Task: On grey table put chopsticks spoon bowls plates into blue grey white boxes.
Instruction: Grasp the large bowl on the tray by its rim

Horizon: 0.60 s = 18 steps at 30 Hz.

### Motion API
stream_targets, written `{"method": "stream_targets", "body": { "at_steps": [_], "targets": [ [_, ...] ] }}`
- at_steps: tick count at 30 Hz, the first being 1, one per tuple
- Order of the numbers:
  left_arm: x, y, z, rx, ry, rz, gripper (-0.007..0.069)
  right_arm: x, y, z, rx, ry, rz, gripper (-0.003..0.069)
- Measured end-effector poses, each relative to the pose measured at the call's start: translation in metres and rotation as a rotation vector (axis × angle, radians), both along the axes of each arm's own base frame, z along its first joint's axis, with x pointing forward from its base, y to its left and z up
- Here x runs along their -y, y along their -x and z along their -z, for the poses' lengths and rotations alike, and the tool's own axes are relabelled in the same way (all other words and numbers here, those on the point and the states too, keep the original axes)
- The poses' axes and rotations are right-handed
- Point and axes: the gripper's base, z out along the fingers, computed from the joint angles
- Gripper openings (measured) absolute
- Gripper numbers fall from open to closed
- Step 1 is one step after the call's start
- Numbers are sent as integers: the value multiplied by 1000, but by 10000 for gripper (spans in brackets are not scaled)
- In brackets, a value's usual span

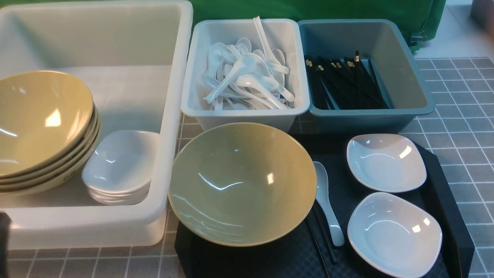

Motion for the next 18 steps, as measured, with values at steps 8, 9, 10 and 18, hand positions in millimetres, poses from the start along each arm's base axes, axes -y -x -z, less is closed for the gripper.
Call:
{"method": "stream_targets", "body": {
  "at_steps": [8,9,10,18],
  "targets": [
    [-2,14,-39,465,-2,-26,-8,-4,16,-47,544,-254,-136,78],
    [-3,21,-48,583,33,-17,-8,-4,21,-54,631,-338,-185,78],
    [-3,27,-55,683,94,8,-8,-4,24,-58,675,-390,-217,78],
    [9,35,-155,586,-64,72,-8,-3,22,-95,502,-367,-152,78]
  ]
}}
